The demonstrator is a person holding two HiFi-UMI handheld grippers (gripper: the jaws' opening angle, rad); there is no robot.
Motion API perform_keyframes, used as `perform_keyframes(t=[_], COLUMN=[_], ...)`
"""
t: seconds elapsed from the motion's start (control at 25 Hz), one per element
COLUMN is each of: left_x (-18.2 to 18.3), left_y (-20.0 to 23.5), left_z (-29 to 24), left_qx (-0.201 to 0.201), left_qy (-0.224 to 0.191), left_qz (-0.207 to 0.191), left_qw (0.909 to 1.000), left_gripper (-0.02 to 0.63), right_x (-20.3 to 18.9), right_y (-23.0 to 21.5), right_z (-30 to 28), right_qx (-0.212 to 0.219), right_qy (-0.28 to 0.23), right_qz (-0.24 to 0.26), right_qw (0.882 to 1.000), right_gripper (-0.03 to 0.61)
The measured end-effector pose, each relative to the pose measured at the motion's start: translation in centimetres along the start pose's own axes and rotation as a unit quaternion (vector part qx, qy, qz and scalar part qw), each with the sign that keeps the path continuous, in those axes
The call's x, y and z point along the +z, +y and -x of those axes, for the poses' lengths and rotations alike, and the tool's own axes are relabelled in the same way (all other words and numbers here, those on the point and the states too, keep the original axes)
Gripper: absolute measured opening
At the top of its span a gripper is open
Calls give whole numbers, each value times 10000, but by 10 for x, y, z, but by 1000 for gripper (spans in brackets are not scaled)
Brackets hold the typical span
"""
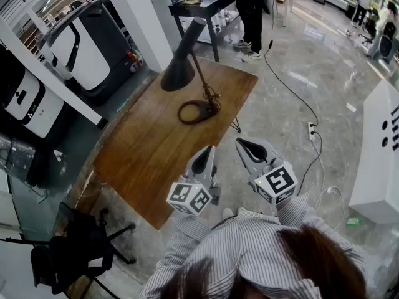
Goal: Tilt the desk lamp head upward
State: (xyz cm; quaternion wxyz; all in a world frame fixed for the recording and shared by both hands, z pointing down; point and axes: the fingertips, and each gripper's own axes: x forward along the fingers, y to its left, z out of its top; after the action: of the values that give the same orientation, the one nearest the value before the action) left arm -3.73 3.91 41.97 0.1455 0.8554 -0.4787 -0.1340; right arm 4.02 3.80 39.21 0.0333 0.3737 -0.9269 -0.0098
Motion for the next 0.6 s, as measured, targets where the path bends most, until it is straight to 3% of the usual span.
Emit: perform_keyframes(t=[0.6], left_x=[-9], left_y=[2], left_z=[-10], left_qx=[68], left_qy=[77], left_qz=[239], left_qw=[9997], left_gripper=[3], right_x=[-10], right_y=[-8], right_z=[0], right_qx=[31], right_qy=[106], right_qz=[-43], right_qw=[9999], right_gripper=[0])
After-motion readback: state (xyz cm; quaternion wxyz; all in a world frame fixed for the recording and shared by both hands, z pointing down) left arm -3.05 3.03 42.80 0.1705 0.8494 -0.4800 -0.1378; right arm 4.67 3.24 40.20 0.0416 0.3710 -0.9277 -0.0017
